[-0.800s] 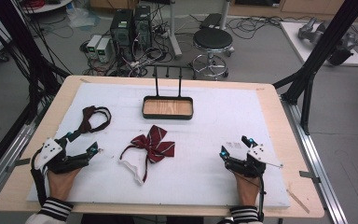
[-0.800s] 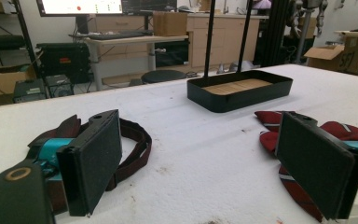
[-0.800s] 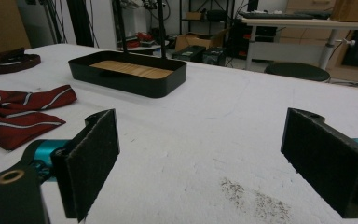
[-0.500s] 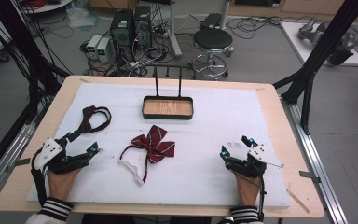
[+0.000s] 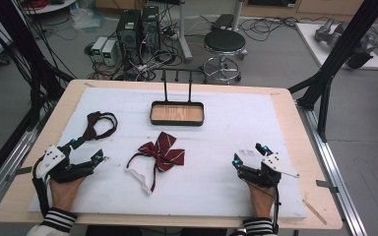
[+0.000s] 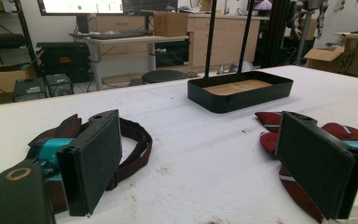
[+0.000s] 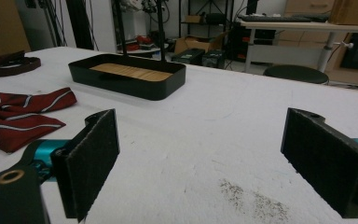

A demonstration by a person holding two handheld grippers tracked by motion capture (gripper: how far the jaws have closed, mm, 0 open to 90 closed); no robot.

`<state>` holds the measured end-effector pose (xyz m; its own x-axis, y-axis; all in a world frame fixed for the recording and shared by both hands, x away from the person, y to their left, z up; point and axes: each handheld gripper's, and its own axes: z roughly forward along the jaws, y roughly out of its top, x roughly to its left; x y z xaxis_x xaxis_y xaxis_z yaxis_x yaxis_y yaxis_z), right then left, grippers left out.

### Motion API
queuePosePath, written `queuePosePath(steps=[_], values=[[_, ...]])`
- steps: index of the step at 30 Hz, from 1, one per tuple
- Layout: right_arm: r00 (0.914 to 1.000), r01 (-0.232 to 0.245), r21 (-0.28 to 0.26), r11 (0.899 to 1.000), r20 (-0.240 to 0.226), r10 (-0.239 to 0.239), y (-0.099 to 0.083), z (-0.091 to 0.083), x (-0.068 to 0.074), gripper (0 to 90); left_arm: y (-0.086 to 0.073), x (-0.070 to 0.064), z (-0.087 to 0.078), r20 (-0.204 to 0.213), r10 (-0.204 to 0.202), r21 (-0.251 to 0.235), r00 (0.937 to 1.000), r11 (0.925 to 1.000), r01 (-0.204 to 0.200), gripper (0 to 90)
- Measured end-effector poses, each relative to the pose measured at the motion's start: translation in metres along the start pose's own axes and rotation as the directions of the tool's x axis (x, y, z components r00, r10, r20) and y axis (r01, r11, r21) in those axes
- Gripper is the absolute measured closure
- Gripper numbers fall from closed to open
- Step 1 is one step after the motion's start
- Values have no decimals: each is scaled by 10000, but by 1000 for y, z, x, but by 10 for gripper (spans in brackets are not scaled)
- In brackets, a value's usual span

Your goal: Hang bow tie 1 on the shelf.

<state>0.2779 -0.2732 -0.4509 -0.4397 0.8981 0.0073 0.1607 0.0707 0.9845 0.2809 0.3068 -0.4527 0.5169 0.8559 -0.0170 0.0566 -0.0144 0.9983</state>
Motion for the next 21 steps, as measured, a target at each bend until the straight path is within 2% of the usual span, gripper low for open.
queuePosePath(steps=[13, 19, 20, 21], values=[[10000, -78, -87, 9999, -6, 78, 0, -1, -1, 107, 3, 1, 0, -25, -187, 81, 9998, 9998, 187, 151], [9998, -189, -80, 9998, -9, 189, 0, -1, -1, 107, 20, -7, 5, 192, 83, 483, 9998, 9988, -92, 149], [9998, -191, -94, 9998, -9, 190, 0, -1, -1, 107, 28, -11, 7, 258, 235, 747, 9994, 9969, -253, 149], [9998, -194, -98, 9998, -11, 194, 0, -1, -1, 107, 28, -11, 7, 258, 235, 747, 9994, 9969, -253, 149]])
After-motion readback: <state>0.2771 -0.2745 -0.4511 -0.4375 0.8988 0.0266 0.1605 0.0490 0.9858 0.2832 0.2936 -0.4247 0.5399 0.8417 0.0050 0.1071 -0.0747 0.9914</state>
